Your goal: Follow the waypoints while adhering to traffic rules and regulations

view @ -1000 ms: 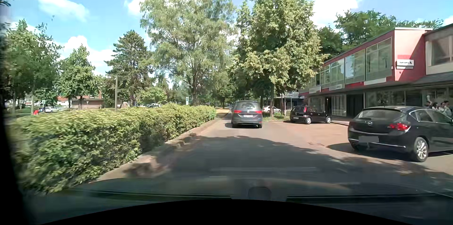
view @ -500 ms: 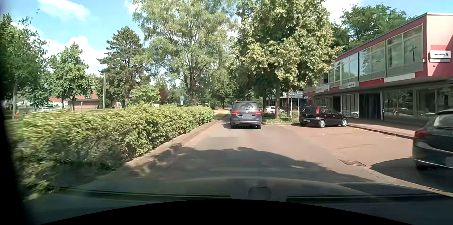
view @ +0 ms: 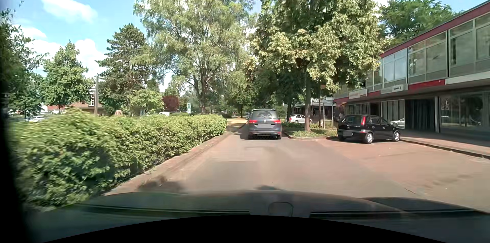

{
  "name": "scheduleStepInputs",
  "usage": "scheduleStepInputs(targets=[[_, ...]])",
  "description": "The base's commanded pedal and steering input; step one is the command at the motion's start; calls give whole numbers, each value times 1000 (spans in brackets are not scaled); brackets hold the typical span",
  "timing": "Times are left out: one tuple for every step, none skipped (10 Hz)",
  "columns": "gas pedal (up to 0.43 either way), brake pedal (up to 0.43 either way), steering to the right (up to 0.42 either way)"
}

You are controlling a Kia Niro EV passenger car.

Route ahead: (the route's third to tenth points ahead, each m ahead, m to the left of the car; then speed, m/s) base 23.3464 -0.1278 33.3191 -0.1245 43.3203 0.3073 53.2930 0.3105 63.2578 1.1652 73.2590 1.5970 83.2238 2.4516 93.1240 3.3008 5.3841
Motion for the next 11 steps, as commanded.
scheduleStepInputs(targets=[[110,6,1],[110,6,1],[110,6,1],[110,6,1],[98,6,0],[87,6,0],[0,6,1],[0,6,0],[0,6,1],[0,6,0],[0,6,1]])
